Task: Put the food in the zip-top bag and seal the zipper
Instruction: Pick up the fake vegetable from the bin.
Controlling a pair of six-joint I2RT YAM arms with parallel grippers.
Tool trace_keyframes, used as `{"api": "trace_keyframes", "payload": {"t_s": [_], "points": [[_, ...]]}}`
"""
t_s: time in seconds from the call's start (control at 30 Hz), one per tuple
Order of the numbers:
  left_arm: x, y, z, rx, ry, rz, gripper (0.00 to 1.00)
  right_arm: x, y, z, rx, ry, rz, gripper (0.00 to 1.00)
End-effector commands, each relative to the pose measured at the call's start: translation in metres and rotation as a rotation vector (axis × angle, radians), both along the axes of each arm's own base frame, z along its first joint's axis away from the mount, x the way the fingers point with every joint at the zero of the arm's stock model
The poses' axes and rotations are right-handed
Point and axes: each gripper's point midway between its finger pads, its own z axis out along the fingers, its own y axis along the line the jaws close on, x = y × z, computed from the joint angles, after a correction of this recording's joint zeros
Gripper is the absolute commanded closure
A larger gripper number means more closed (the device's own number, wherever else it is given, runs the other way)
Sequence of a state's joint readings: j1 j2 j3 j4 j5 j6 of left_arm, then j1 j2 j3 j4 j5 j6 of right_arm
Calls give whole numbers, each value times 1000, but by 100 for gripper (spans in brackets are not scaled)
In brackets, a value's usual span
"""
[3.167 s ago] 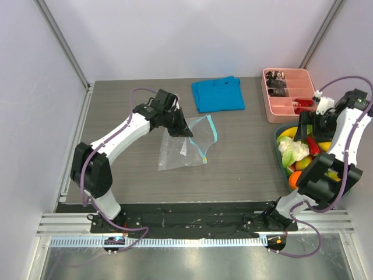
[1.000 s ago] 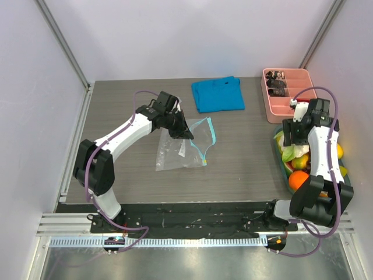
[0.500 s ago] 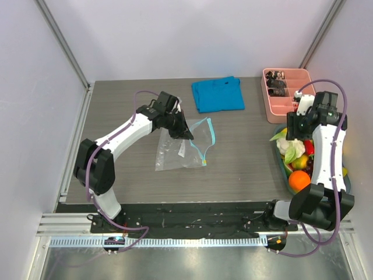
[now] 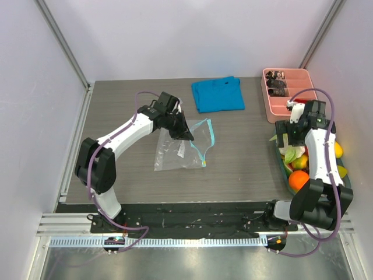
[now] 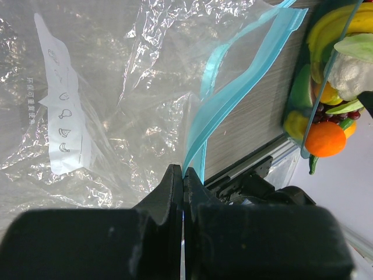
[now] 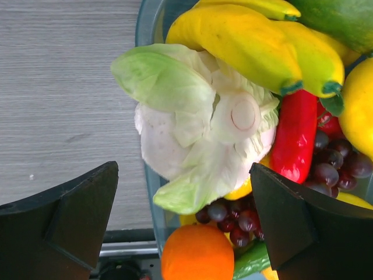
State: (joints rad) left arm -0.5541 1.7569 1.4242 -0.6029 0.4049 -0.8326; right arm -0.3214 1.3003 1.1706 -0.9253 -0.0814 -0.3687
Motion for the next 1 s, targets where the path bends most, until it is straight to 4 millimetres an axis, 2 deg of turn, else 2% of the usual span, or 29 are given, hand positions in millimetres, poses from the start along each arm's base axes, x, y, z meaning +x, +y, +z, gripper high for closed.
{"api": "trace_keyframes", "payload": {"t_s": [0.0,0.03,0.3,0.43,0.5,0.53,0.57,0.63,0.67,0.83,0.93,0.97], "points": [[4,-4,8,-30,-22,-17,100,18,-14,-4,-115,-76,18,0],[4,-4,8,-31,-22,-18,100,17,-19,-5,-145,-71,6,0],[4,-5,2,-25,-13,-24,100,19,-21,-32,-183,-67,6,0],[5,-5,1,-26,-11,-24,100,21,-23,-39,-184,-73,-16,0],[5,-5,1,-24,-13,-26,100,22,-24,-41,-180,-69,-26,4],[5,-5,2,-25,-15,-26,100,22,-23,-40,-179,-73,-28,7],[5,-5,1,-24,-14,-27,100,22,-22,-38,-176,-77,-27,14],[4,-5,2,-23,-13,-27,100,20,-22,-28,-177,-97,-35,21],[4,-5,2,-24,-14,-27,100,19,-22,-23,-179,-108,-37,29],[4,-5,5,-28,-19,-28,100,13,-13,13,-161,-168,-29,52],[3,-5,6,-26,-16,-29,100,8,-6,29,-139,-186,-14,70],[2,-4,6,-24,-14,-28,100,9,-6,37,-138,-196,-15,72]]}}
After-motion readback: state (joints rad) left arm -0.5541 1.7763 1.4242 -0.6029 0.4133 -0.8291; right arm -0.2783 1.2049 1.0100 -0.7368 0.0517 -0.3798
